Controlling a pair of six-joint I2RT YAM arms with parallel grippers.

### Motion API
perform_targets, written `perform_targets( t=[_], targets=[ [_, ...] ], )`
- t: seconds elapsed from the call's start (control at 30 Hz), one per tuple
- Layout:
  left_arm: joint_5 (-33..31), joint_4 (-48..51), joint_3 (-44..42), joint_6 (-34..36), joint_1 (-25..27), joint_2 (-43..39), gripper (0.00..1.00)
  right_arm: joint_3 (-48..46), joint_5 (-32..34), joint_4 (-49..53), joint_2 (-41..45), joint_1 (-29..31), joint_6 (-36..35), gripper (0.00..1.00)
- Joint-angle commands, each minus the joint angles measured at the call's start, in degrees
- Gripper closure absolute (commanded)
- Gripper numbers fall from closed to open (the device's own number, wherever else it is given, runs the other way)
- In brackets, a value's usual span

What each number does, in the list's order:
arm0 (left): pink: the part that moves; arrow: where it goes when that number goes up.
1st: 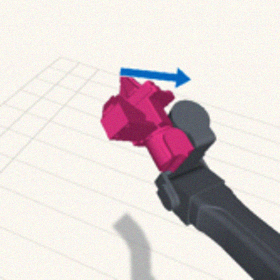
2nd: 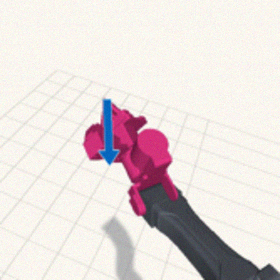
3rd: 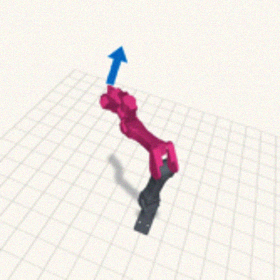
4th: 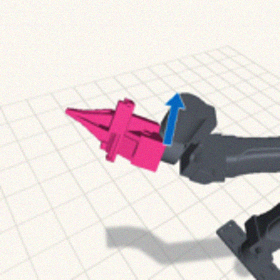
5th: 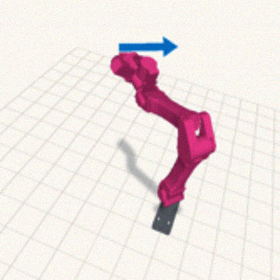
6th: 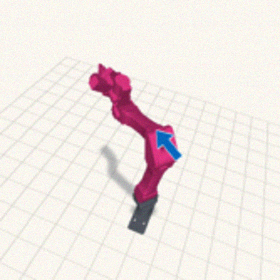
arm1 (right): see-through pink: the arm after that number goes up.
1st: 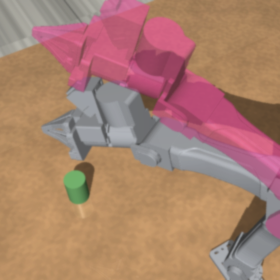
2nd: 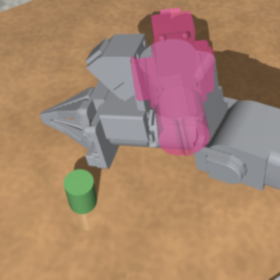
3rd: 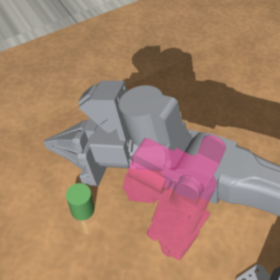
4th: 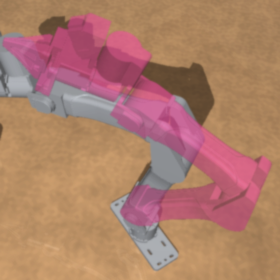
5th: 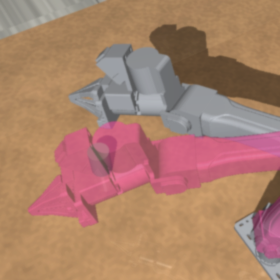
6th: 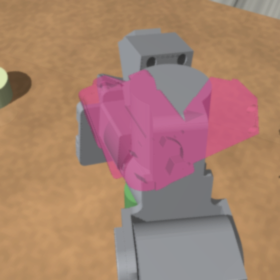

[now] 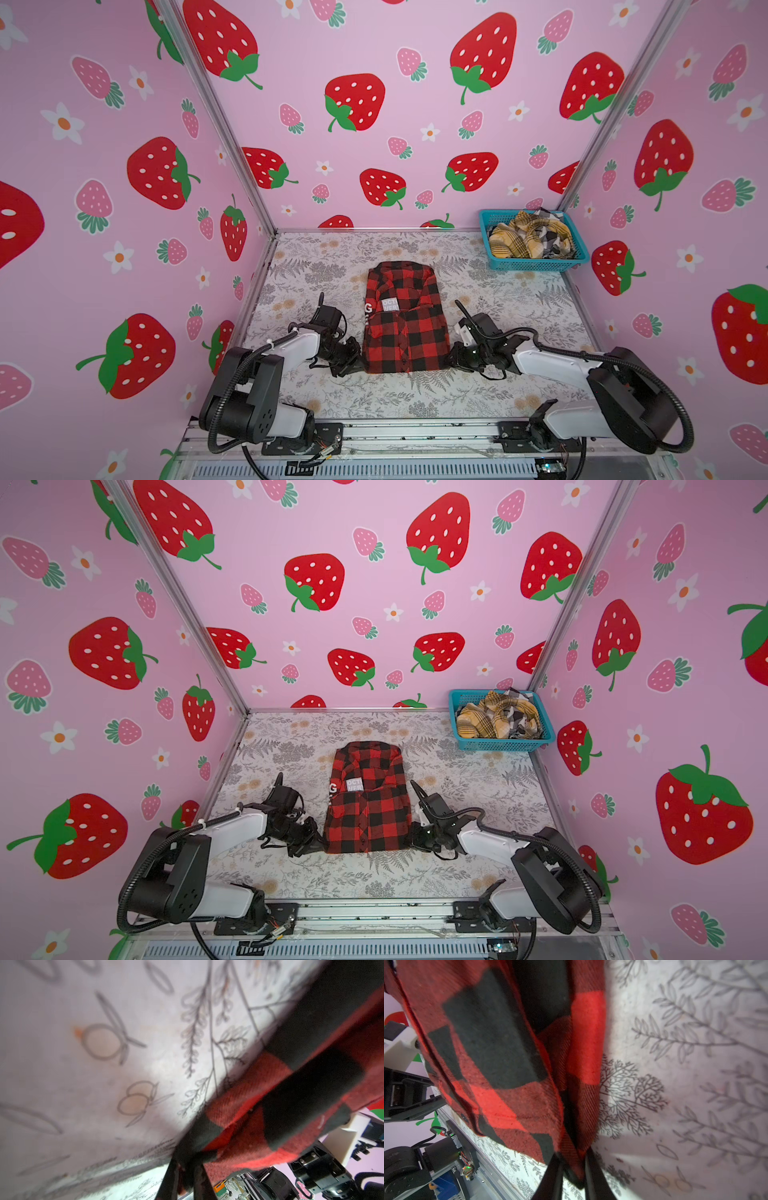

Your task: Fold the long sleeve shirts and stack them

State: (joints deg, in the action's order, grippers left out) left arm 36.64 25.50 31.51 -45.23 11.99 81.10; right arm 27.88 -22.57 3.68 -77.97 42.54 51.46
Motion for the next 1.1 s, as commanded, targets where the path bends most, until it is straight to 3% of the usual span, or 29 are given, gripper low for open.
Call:
perform_targets(
  t=[0.0, 0.4, 0.53, 0.83, 1.07],
  targets=[
    [-0.6, 0.6, -0.5, 0.2, -0.1, 0.3, 0.86, -0.5, 0.7, 0.9, 0.3, 0.3, 0.6, 0.83],
    [0.4, 0.1, -0.5, -0.1, 0.4, -1.9, 0.91, 2.5, 1.4, 2.9, 1.0, 2.0, 0.8, 0.9],
    [0.5, 0.3, 0.0, -0.5, 0.9, -3.2, 1.0, 3.7, 2.3, 4.2, 1.9, 2.4, 0.7, 0.92],
    [0.2, 3.3, -0.4, -0.4, 1.5, -5.6, 1.0, 3.5, 3.6, 7.1, 4.6, 2.7, 0.7, 0.96],
    [-0.3, 5.9, -2.6, -2.1, 3.3, -12.2, 1.0, 0.7, 4.6, 8.9, 10.2, 3.8, 3.0, 0.97]
  ],
)
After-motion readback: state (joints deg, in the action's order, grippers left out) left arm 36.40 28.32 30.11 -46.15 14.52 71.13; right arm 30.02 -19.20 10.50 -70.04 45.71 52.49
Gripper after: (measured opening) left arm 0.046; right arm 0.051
